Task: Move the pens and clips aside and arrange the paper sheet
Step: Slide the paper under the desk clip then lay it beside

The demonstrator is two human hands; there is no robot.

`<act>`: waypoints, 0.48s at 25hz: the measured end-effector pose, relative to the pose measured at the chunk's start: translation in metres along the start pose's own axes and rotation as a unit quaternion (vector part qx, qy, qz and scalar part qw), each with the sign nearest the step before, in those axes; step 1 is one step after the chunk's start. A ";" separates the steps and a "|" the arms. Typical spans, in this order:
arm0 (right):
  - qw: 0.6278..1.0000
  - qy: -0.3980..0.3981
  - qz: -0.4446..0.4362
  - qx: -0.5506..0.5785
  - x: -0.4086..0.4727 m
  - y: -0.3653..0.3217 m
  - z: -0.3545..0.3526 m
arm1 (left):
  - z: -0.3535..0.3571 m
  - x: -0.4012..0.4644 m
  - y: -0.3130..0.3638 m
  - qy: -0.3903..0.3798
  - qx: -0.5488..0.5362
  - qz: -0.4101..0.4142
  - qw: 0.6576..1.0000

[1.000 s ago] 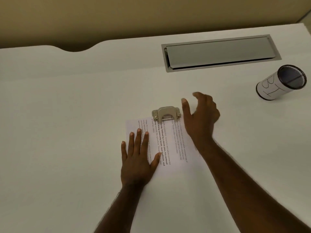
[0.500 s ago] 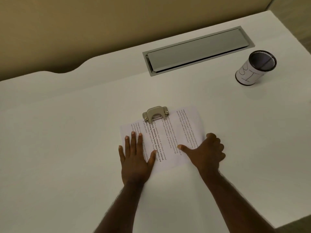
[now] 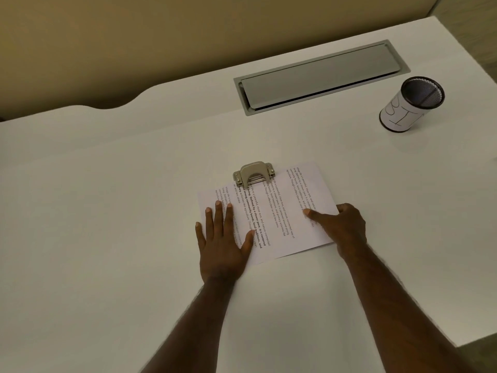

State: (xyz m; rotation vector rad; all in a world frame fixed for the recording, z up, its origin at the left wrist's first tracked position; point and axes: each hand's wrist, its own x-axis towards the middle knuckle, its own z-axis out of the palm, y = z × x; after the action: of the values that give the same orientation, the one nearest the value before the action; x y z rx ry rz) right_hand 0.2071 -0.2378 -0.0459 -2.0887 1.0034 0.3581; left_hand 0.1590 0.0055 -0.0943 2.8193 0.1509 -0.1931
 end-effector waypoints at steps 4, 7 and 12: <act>0.988 -0.067 0.032 0.135 0.005 -0.003 -0.013 | 0.000 0.000 0.000 -0.001 -0.001 0.002 1.000; 0.961 -0.146 0.091 0.215 0.003 -0.003 -0.021 | 0.000 0.000 -0.001 0.006 -0.003 0.003 1.000; 0.956 -0.104 0.110 0.252 -0.001 0.027 -0.018 | 0.000 -0.001 -0.001 0.012 -0.008 0.006 1.000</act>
State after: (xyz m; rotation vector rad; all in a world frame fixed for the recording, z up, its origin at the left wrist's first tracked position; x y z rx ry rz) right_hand 0.1844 -0.2611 -0.0474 -1.4558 1.0699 0.3778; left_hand 0.1573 0.0062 -0.0949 2.8059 0.1414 -0.1543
